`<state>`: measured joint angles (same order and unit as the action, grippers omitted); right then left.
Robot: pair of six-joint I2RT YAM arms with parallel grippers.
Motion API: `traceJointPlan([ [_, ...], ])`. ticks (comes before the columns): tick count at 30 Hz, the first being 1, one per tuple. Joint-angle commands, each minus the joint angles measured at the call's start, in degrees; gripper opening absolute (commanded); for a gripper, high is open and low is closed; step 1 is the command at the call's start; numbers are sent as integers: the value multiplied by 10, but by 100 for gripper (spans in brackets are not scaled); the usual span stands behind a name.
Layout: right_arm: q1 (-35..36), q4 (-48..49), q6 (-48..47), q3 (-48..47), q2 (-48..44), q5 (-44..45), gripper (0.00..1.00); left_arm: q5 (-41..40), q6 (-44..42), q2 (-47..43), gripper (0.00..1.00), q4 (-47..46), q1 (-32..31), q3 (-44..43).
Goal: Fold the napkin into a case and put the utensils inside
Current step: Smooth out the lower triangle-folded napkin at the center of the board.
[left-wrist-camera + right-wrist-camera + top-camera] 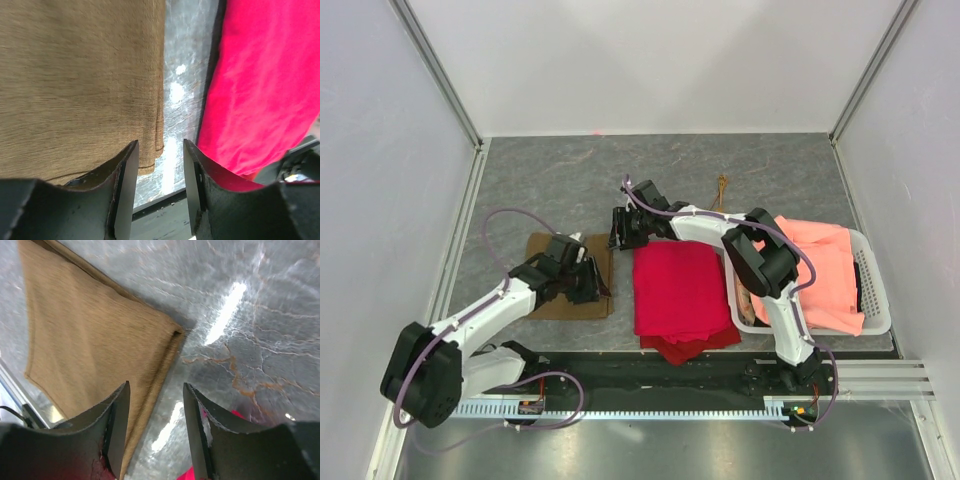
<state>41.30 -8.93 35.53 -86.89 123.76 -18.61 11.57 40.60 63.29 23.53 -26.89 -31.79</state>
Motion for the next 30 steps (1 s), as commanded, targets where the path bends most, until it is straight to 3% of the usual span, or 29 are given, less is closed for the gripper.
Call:
traceJointPlan([
  [1, -1, 29, -10, -21, 21, -9, 52, -82, 36, 25, 48, -19, -55, -6],
  [8, -14, 44, -5, -33, 40, -28, 45, -141, 71, 28, 48, -8, -123, -3],
  [23, -22, 73, 15, -36, 65, -42, 37, -221, 73, 105, 43, 26, -181, -58],
  [26, -26, 73, 15, -36, 67, -28, 28, -252, 74, 138, 36, 36, -200, -85],
  [27, -27, 73, 16, -38, 68, -21, 21, -262, 72, 147, 28, 44, -206, -103],
  [29, -33, 72, 16, -42, 75, -22, 14, -296, 72, 176, 21, 65, -231, -126],
  [30, -37, 71, 16, -48, 79, -22, 6, -314, 72, 186, 17, 83, -242, -148],
])
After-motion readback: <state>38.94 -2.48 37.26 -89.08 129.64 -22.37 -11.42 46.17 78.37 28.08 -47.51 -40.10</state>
